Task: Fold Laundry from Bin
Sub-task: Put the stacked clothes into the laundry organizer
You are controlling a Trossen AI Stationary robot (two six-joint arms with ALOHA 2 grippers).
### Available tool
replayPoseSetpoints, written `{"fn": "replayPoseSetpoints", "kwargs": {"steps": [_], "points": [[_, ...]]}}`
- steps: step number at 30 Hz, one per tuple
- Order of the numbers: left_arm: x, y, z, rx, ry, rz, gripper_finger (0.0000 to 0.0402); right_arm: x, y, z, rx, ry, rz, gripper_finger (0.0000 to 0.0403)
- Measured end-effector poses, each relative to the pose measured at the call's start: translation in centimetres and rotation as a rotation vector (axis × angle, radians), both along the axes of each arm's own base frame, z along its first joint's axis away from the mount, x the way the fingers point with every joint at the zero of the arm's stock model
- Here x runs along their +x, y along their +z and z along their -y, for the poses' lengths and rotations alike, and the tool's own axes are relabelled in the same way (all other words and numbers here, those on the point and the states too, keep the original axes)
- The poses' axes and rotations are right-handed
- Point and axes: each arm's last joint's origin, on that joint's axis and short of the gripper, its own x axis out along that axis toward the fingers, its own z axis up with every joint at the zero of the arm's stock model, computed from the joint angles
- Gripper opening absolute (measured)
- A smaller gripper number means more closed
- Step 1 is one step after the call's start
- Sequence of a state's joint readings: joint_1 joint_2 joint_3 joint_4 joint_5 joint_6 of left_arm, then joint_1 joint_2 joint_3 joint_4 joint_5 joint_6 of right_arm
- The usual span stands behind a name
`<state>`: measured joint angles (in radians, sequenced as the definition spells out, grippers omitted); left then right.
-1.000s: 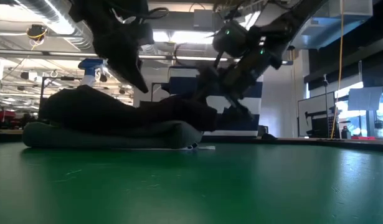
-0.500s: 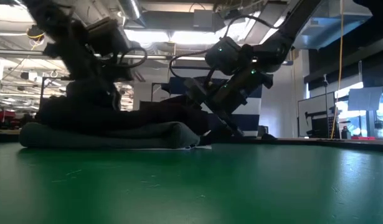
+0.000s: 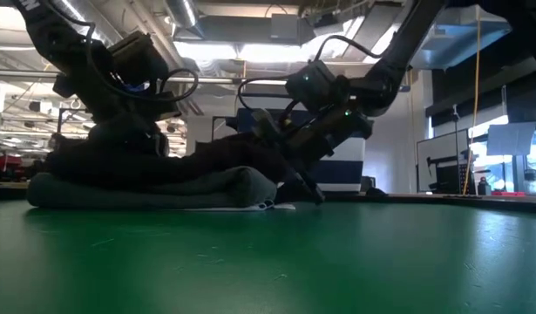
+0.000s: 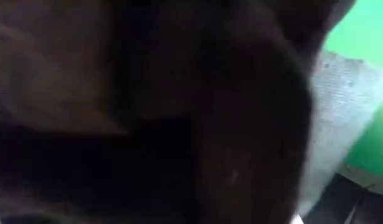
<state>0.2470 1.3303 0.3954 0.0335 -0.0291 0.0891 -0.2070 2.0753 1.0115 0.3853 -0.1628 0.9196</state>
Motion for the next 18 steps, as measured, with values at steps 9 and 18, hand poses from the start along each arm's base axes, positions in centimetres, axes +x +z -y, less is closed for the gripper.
{"fn": "replayPoseSetpoints", "kwargs": {"steps": [9, 18], "points": [[0.0, 0.0, 0.0, 0.002, -0.001, 0.002, 0.0145, 0.5, -0.6, -0.1, 0.045, 0.044, 0.059, 0.0337], [0.9, 3.1, -0.3, 0.017, 0.040, 0.067, 0.0145, 0.5, -0.7, -0.3, 0.022, 0.095, 0.061, 0.0118]]}}
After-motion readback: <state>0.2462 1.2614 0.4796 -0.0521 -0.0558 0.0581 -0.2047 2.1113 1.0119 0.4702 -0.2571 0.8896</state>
